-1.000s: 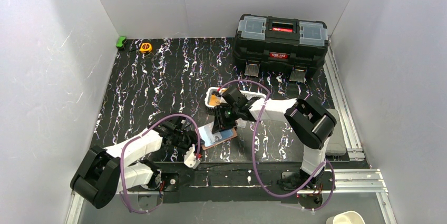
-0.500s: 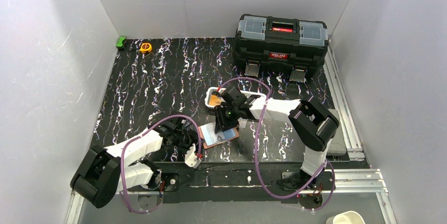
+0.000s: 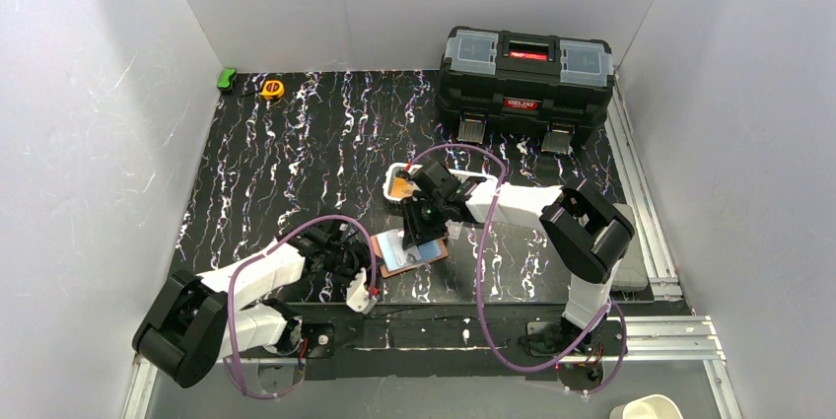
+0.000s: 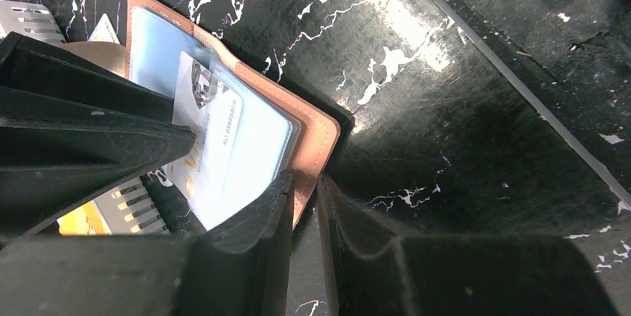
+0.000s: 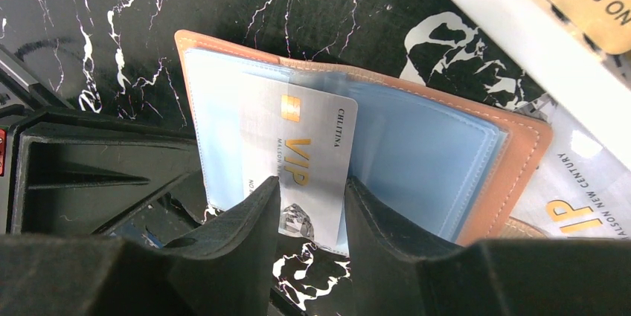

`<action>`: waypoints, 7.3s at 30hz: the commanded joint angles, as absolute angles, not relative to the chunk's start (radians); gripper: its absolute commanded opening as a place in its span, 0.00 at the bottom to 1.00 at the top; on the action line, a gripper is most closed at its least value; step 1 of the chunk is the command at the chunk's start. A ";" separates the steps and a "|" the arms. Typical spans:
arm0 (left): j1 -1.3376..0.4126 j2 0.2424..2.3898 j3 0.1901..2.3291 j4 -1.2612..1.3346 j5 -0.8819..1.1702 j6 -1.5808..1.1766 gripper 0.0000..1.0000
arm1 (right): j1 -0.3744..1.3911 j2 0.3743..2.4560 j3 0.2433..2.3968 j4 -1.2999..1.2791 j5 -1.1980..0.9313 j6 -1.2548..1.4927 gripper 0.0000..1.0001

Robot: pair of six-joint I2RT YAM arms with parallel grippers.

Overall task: Put the credit cards into the card holder
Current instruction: Insert the credit card into the card holder, then pick up the credit card from the storage box.

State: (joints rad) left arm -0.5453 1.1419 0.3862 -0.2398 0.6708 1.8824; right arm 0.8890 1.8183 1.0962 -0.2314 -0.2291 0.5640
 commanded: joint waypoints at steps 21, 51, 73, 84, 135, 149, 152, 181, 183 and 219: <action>-0.540 1.134 0.369 -0.319 0.721 1.891 0.04 | 0.973 1.839 1.144 -0.196 -0.262 0.521 0.47; -0.478 1.055 0.340 -0.326 0.730 1.880 0.00 | 0.981 1.902 1.142 -0.012 -0.514 0.522 0.52; -0.358 1.055 0.683 -0.269 0.608 1.067 0.12 | 0.645 1.663 1.422 -0.522 0.043 0.357 0.38; -0.252 1.344 0.986 -0.208 0.586 0.695 0.15 | 0.634 1.941 1.669 -0.435 -0.016 0.321 0.45; -0.213 1.318 1.041 -0.420 0.583 0.666 0.28 | 0.678 1.847 1.276 -0.278 0.009 0.334 0.50; -0.213 1.320 1.038 -0.420 0.579 0.680 0.28 | 0.681 1.797 1.370 -0.280 -0.057 0.377 0.42; -0.212 1.320 1.036 -0.417 0.582 0.678 0.28 | 0.718 1.818 1.381 -0.273 -0.074 0.394 0.43; -0.316 1.356 1.034 -0.109 0.670 0.887 0.18 | 0.583 1.585 1.164 -0.126 -0.184 0.634 0.52; -0.317 1.296 0.992 -0.114 0.733 0.972 0.27 | 0.469 1.567 1.066 0.043 -0.375 0.842 0.33; -0.382 1.462 0.923 -0.006 0.855 1.373 0.53 | 0.592 1.786 1.214 -0.137 -0.318 0.732 0.73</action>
State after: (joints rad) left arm -0.3660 1.4193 0.8928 -0.1101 0.8433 1.4509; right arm 0.5781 1.7393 1.2140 -0.1555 -0.3161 0.7074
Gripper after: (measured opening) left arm 0.582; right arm 0.748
